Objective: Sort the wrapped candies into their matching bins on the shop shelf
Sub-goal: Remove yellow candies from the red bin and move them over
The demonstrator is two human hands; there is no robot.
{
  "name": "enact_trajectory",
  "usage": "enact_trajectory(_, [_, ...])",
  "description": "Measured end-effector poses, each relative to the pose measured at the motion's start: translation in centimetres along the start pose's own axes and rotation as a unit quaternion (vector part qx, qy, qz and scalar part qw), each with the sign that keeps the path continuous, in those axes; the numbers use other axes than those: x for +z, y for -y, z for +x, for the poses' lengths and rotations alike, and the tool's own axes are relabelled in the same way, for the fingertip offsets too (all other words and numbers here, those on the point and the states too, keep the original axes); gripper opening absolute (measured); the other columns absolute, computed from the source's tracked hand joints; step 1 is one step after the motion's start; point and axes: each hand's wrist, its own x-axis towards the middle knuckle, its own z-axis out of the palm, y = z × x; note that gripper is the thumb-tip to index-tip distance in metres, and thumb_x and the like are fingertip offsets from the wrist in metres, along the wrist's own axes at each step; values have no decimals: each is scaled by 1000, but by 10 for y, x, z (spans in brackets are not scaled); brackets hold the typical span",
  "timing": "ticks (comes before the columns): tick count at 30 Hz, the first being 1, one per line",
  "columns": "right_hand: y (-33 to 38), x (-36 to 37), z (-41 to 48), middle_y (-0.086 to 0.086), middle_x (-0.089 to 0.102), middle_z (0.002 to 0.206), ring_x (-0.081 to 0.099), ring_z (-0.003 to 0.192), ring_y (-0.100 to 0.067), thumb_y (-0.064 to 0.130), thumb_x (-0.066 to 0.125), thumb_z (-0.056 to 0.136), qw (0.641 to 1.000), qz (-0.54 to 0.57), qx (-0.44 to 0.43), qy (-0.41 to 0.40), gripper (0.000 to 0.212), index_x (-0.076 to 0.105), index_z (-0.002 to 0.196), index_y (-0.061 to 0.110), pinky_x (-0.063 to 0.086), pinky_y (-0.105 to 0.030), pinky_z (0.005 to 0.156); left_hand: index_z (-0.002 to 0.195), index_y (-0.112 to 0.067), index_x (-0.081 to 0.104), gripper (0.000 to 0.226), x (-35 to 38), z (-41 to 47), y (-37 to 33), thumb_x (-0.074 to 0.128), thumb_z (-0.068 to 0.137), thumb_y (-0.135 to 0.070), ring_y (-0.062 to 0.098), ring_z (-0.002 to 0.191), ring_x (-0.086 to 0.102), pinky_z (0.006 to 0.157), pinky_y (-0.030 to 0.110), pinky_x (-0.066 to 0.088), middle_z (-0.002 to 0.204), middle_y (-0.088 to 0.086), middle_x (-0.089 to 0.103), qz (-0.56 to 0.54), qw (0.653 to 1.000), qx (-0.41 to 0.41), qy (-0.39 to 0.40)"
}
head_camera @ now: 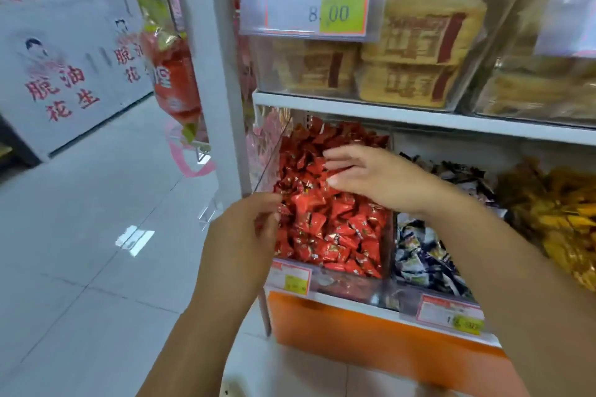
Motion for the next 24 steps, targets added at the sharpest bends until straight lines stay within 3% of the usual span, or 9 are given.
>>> enact_trajectory(2, [0,1,19,7,66,115,59,106,-8,17,57,95,989,-148,3,-20,23,67,115,22,40,-17,79,109,-30,67,28,-1,1,6,62,89,-11,-15,86,56,76,-3,37,101,-17,65,0,1000,14,9])
enact_trajectory(4, [-4,8,34,5,68,112,60,107,-12,12,55,95,965,-261,5,5,23,72,107,21,39,-17,80,116,-30,65,33,3,3,8,62,89,-11,-7,94,56,84,2,37,107,-16,62,25,997,47,48])
enact_trajectory(7, [-10,29,54,1,64,122,57,112,-19,23,53,95,932,-363,5,6,25,69,115,23,44,-24,92,131,-25,56,43,9,7,14,60,90,-12,9,122,48,104,17,32,130,-9,54,80,982,105,138])
enact_trajectory(9, [-10,41,63,-5,59,125,55,113,-26,35,53,93,900,-435,28,-6,32,64,121,23,47,-32,89,138,-24,50,44,12,8,18,54,94,-22,16,136,35,112,20,20,147,-3,42,125,964,127,195])
enact_trajectory(12, [-6,54,68,-8,52,123,50,116,-29,49,60,86,857,-510,70,-2,46,60,120,19,42,-34,86,142,-26,43,45,14,4,22,45,98,-34,18,142,20,112,19,10,156,-3,26,175,945,129,243])
enact_trajectory(14, [-7,61,68,-7,49,123,47,118,-29,53,64,81,849,-522,76,-5,53,59,122,21,41,-36,90,143,-27,41,45,13,3,24,46,99,-31,15,143,14,109,15,9,157,-7,21,171,945,124,249])
enact_trajectory(17, [-12,61,64,-2,45,114,46,114,-26,48,72,76,891,-449,64,-27,51,59,123,32,41,-35,92,140,-26,45,42,8,6,24,48,99,-26,10,140,22,99,3,7,155,-7,27,130,955,116,239])
enact_trajectory(21, [-10,41,45,1,43,111,47,104,-16,31,79,75,977,-199,48,-53,49,62,122,30,38,-25,85,139,-27,47,41,3,8,23,50,98,-24,4,138,29,97,0,11,152,-9,32,82,968,99,213])
enact_trajectory(24, [-9,29,22,10,56,117,53,112,-9,19,77,79,993,-19,25,-110,41,65,118,26,37,-23,93,139,-28,48,42,5,8,18,51,98,-22,4,137,30,93,-8,4,151,-9,35,80,972,105,196])
